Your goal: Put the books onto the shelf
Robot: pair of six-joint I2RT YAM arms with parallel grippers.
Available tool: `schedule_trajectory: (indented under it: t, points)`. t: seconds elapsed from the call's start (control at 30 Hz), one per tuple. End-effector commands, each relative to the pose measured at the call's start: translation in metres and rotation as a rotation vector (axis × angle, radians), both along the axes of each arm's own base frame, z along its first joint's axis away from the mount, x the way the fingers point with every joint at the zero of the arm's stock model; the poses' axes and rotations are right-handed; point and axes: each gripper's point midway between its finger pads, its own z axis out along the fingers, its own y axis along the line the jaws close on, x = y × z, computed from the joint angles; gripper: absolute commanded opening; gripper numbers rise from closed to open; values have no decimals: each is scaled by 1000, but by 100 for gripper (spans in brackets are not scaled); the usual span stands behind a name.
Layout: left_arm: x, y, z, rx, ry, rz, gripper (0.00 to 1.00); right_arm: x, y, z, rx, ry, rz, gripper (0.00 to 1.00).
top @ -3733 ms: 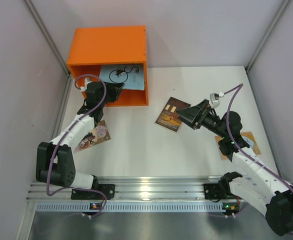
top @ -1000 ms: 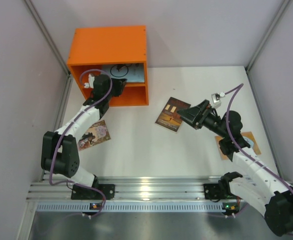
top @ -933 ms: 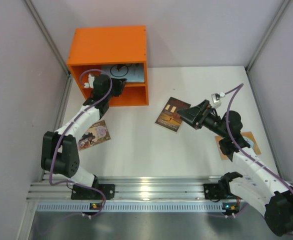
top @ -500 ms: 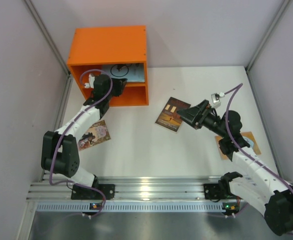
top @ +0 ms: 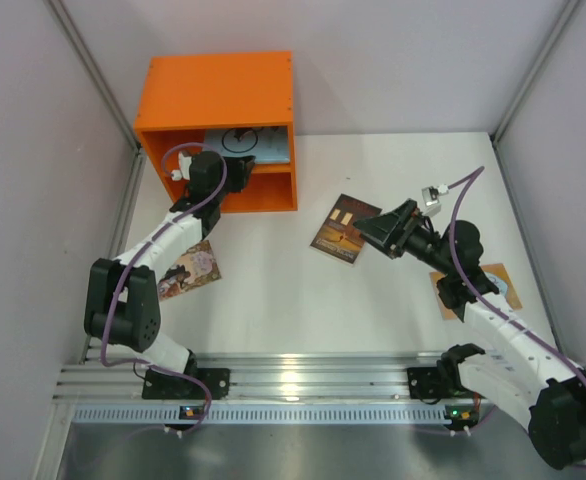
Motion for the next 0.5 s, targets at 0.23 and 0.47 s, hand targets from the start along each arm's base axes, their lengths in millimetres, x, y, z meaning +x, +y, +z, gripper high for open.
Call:
schedule_trajectory:
  t: [0.23, 0.47]
  points:
    - [7, -15, 30, -9, -82, -31, 20, 6, -3, 8, -6, -57, -18, 100]
    - [-1, -8, 29, 55, -60, -23, 48, 6, -3, 10, -5, -60, -18, 100]
